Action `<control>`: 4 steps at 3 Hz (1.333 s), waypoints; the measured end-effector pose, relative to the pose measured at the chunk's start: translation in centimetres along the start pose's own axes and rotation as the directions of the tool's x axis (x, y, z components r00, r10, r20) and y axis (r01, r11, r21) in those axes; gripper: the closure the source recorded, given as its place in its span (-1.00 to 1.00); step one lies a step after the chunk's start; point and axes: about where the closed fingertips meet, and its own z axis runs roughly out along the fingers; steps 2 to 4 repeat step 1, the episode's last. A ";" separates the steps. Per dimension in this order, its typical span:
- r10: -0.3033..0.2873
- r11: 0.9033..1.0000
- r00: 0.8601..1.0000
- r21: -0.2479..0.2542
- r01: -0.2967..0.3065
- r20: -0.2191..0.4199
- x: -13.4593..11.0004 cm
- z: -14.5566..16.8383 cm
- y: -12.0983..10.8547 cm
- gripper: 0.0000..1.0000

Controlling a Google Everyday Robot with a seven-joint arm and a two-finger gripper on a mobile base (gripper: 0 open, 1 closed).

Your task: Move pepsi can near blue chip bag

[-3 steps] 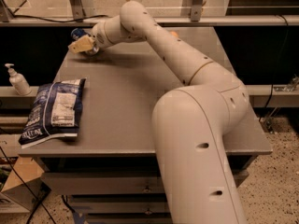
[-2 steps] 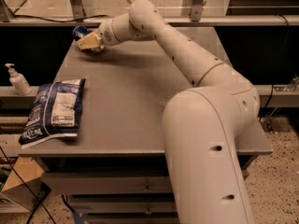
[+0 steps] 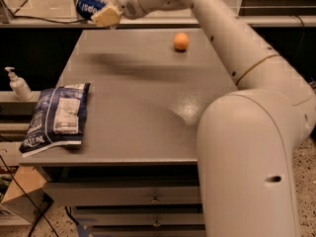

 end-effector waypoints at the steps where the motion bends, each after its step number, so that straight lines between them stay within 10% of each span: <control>1: -0.016 1.000 1.000 -0.019 0.016 -0.005 -0.3 0.0 0.6 1.00; 4: -0.016 1.000 1.000 -0.019 0.016 -0.005 -0.3 0.0 0.6 1.00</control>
Offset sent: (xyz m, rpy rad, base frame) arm 0.0000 0.0000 0.0000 0.0000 0.0000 0.0000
